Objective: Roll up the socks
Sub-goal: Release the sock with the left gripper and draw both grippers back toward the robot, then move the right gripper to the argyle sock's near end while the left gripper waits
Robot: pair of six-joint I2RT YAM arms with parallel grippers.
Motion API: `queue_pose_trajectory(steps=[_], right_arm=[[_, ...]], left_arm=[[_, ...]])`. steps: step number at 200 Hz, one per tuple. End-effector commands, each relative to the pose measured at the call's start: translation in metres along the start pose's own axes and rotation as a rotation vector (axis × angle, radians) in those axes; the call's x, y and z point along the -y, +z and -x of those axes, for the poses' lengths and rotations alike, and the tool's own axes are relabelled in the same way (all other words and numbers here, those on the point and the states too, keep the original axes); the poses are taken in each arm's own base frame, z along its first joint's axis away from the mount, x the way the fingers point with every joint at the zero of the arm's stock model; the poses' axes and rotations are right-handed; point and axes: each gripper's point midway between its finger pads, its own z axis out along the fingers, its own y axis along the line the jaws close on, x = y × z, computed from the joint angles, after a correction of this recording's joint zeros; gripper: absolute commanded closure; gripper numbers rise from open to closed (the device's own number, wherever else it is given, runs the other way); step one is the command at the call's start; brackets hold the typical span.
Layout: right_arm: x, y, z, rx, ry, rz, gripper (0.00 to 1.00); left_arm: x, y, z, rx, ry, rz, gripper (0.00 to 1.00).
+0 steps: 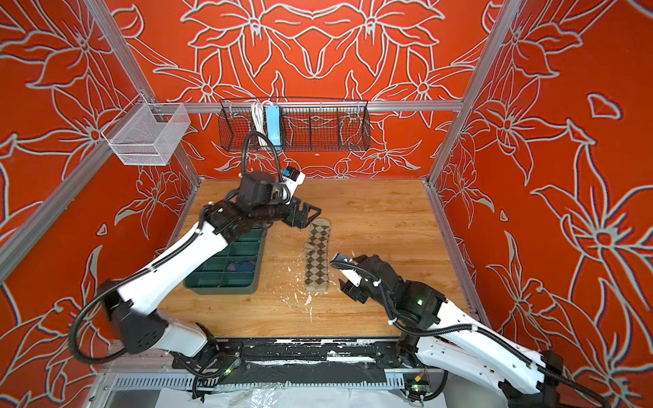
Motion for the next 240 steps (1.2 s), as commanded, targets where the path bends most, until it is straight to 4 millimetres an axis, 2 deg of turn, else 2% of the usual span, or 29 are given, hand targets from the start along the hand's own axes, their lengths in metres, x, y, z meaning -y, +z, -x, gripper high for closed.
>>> queue_pose_trajectory(steps=[1,17,20,36,53,88,123,164,197,223,240], right_arm=[[-0.036,0.019,-0.037,-0.119,-0.328,0.160,0.26],[-0.043,0.035,-0.043,-0.118,-0.444,0.166,0.25],[-0.044,0.038,-0.045,-0.114,-0.464,0.167,0.24],[-0.051,0.053,-0.044,-0.071,-0.556,0.163,0.24],[-0.058,0.067,-0.041,-0.030,-0.633,0.149,0.24],[-0.068,0.086,-0.032,0.018,-0.690,0.141,0.30],[-0.076,0.109,-0.037,-0.030,-0.744,0.148,0.33],[-0.076,0.133,-0.044,-0.133,-0.701,0.139,0.41],[-0.077,0.144,-0.048,-0.198,-0.674,0.143,0.58],[-0.080,0.148,-0.057,-0.269,-0.644,0.175,0.77],[-0.083,0.149,-0.061,-0.309,-0.629,0.206,0.85]], left_arm=[[0.019,-0.028,-0.065,-0.101,0.392,0.002,0.11],[0.035,-0.050,-0.102,-0.044,0.642,-0.034,0.11],[0.040,-0.059,-0.104,-0.006,0.688,-0.045,0.11],[0.051,-0.073,-0.135,0.111,0.858,-0.085,0.11],[0.048,-0.082,-0.152,0.183,0.907,-0.071,0.13],[0.032,-0.082,-0.177,0.130,0.941,-0.017,0.18],[0.031,-0.081,-0.187,0.135,0.930,-0.019,0.20],[0.030,-0.082,-0.193,0.139,0.909,-0.025,0.23],[0.032,-0.083,-0.194,0.152,0.900,-0.034,0.23],[0.033,-0.083,-0.194,0.150,0.906,-0.037,0.24],[0.033,-0.084,-0.195,0.145,0.921,-0.042,0.24]])
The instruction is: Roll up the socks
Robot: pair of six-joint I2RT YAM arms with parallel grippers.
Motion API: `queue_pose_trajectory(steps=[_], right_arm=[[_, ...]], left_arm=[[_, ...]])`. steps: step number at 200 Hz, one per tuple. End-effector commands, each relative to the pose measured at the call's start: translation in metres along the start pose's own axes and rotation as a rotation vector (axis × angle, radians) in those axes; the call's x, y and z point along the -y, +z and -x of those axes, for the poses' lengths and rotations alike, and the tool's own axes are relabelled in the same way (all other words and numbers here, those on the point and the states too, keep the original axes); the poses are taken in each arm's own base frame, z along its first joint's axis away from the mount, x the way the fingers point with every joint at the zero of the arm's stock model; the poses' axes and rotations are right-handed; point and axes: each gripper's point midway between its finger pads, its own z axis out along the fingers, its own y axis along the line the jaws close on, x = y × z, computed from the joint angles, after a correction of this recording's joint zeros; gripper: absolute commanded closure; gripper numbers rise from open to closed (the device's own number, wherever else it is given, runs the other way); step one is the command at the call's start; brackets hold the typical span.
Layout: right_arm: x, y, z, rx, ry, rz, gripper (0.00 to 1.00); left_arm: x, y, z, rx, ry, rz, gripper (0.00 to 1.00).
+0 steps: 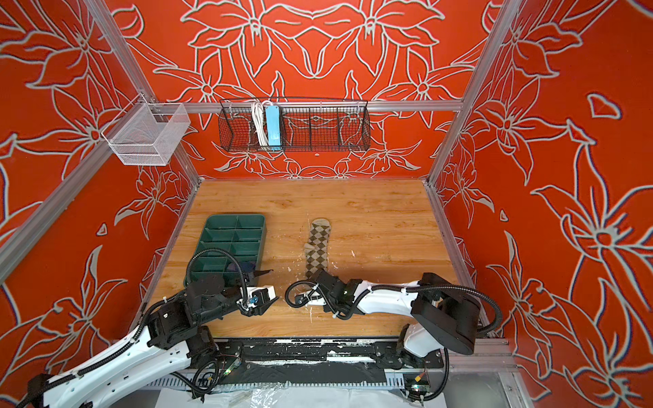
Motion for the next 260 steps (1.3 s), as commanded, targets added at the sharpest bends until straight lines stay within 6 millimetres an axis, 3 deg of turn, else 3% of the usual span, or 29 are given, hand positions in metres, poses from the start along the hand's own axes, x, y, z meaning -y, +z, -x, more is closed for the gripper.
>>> queue_pose_trajectory(steps=[1,39,74,112,142,209,260], right_arm=[[-0.008,0.002,-0.005,-0.058,0.033,0.064,0.85],[-0.019,-0.003,0.002,-0.082,0.137,0.232,0.92],[-0.042,-0.020,0.012,-0.064,0.221,0.482,0.92],[-0.048,-0.040,0.026,0.003,0.339,0.718,1.00],[-0.048,-0.049,0.032,0.018,0.419,0.869,1.00],[-0.044,-0.037,0.029,0.009,0.540,1.028,1.00],[-0.042,-0.030,0.024,0.007,0.554,1.022,1.00]], left_arm=[[-0.001,-0.003,0.009,0.035,0.029,-0.001,0.24],[-0.001,-0.009,0.014,0.030,0.049,-0.021,0.24],[-0.003,-0.017,0.021,0.036,0.094,-0.037,0.24],[0.004,-0.014,0.029,0.053,0.146,-0.083,0.24],[0.025,0.001,0.023,0.013,0.229,-0.164,0.24],[0.090,0.063,-0.002,-0.033,0.352,-0.278,0.28],[0.108,0.093,-0.027,-0.123,0.307,-0.303,0.34]])
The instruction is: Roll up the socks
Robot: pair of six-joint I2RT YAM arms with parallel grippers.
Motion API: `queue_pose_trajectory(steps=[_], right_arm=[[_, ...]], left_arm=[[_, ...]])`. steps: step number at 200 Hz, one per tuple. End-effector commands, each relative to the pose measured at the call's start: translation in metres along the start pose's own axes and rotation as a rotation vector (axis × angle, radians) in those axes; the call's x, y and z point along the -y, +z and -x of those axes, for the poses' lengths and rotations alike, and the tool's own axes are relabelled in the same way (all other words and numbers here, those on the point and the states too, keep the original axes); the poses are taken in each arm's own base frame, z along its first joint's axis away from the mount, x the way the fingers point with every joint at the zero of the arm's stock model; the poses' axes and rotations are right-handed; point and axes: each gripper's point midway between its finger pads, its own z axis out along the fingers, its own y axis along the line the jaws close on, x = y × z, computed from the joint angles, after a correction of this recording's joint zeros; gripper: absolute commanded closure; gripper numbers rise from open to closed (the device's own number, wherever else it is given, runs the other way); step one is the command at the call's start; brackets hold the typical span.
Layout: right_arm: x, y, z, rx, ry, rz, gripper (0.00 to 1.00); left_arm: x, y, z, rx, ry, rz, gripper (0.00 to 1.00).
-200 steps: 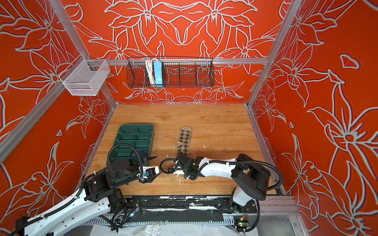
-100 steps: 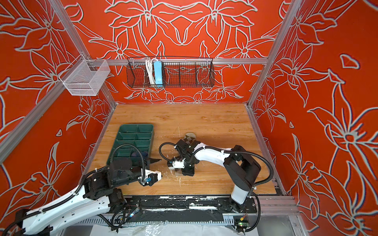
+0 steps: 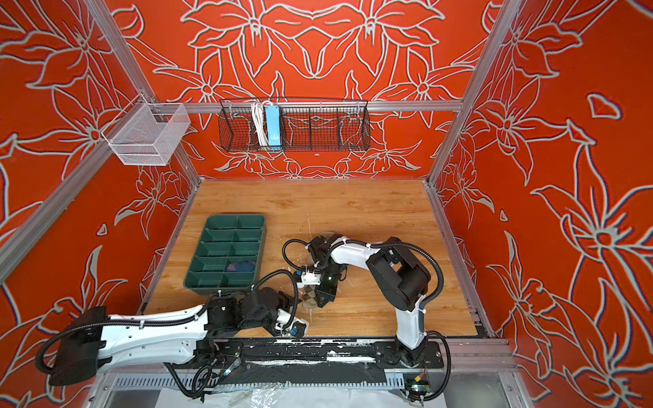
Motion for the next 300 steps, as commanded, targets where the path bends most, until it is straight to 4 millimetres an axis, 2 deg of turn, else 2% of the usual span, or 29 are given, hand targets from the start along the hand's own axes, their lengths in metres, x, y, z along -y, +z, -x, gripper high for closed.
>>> queue_pose_trajectory(steps=[1,37,76,98,121,156,174,189,223,241,255,272,291,300], right_arm=[[-0.005,-0.002,0.002,0.011,-0.010,0.043,1.00],[0.000,-0.005,0.002,0.018,-0.013,0.021,1.00],[0.002,-0.006,0.003,0.024,-0.012,0.019,1.00],[0.001,-0.007,0.005,0.032,-0.014,0.023,1.00],[0.000,-0.009,0.005,0.037,-0.015,0.023,1.00],[0.002,-0.011,0.004,0.037,-0.011,0.005,1.00],[0.010,-0.015,0.006,0.058,0.021,-0.033,1.00],[0.020,-0.019,0.008,0.083,0.045,-0.088,1.00],[0.042,-0.044,0.013,0.174,0.058,-0.296,1.00],[0.046,-0.060,0.016,0.232,0.048,-0.383,0.70],[0.053,-0.077,0.016,0.280,0.062,-0.470,0.64],[0.066,-0.109,0.014,0.381,0.138,-0.598,0.61],[0.079,-0.151,0.001,0.519,0.261,-0.739,0.60],[0.083,-0.177,-0.007,0.596,0.314,-0.840,0.60]], left_arm=[[-0.011,0.010,0.008,0.031,-0.027,0.055,0.35],[0.002,0.035,-0.006,-0.030,-0.075,0.017,0.35],[-0.007,0.048,-0.021,-0.105,-0.108,0.089,0.39],[-0.004,0.056,-0.028,-0.137,-0.113,0.088,0.46],[-0.010,0.065,-0.031,-0.171,-0.158,0.114,0.57],[-0.012,0.067,-0.032,-0.203,-0.185,0.105,0.85],[-0.010,0.065,-0.032,-0.199,-0.186,0.091,0.99],[-0.005,0.062,-0.031,-0.197,-0.181,0.061,1.00],[0.001,0.061,-0.027,-0.196,-0.185,-0.004,1.00],[0.006,0.062,-0.025,-0.188,-0.223,-0.068,1.00],[0.009,0.062,-0.024,-0.184,-0.247,-0.119,1.00],[0.009,0.062,-0.023,-0.187,-0.285,-0.182,1.00],[0.008,0.061,-0.021,-0.191,-0.328,-0.255,1.00],[0.009,0.059,-0.021,-0.194,-0.346,-0.298,1.00]])
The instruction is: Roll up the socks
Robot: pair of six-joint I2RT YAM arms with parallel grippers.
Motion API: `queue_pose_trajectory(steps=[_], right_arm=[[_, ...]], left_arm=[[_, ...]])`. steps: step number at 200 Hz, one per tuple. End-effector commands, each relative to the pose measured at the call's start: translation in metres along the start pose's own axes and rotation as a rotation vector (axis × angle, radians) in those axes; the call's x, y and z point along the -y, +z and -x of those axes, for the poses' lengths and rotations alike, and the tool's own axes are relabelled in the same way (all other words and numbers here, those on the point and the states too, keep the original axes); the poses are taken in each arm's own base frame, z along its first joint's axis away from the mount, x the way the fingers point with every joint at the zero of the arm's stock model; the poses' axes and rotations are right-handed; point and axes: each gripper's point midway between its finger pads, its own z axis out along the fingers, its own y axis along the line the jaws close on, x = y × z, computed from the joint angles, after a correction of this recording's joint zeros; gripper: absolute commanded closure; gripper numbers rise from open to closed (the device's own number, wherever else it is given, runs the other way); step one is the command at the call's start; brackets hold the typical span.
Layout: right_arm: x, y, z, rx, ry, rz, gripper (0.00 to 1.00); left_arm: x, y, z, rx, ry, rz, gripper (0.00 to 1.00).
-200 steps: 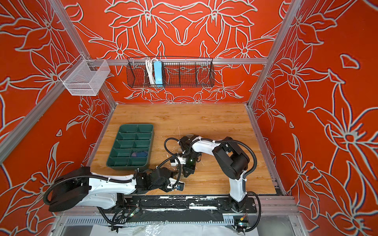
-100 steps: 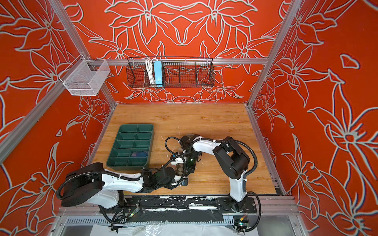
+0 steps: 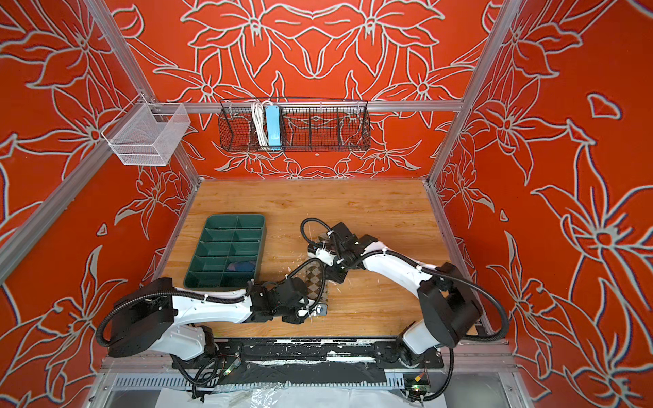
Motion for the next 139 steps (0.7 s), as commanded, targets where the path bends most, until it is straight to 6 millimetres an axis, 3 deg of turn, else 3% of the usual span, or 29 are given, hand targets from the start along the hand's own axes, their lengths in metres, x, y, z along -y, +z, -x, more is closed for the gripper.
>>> queue_pose_trajectory(steps=[1,14,24,38,54,78,91,116,139], right_arm=[[0.056,-0.041,0.015,0.173,0.175,-0.287,0.60],[0.082,-0.081,0.018,0.288,0.243,-0.503,0.60],[0.089,-0.113,0.019,0.381,0.251,-0.614,0.55],[0.082,-0.151,0.020,0.522,0.207,-0.678,0.42],[0.053,-0.171,0.025,0.642,0.017,-0.634,0.42],[-0.013,-0.172,0.017,0.683,-0.362,-0.449,0.44],[-0.038,-0.171,0.004,0.646,-0.497,-0.370,0.45],[-0.066,-0.163,-0.019,0.554,-0.700,-0.317,0.47],[-0.075,-0.129,-0.046,0.360,-0.852,-0.303,0.47]], left_arm=[[0.017,-0.003,-0.005,-0.033,-0.049,-0.175,1.00],[0.018,-0.004,-0.004,-0.043,-0.081,-0.233,1.00],[0.019,-0.006,-0.001,-0.045,-0.110,-0.292,1.00],[0.016,-0.007,0.001,-0.054,-0.157,-0.348,1.00],[0.014,-0.008,0.003,-0.055,-0.206,-0.417,1.00],[0.006,-0.009,0.007,-0.066,-0.299,-0.509,1.00],[0.003,-0.007,0.009,-0.061,-0.354,-0.559,1.00],[-0.002,-0.002,0.010,-0.060,-0.426,-0.615,1.00],[-0.007,0.004,0.008,-0.066,-0.465,-0.635,1.00]])
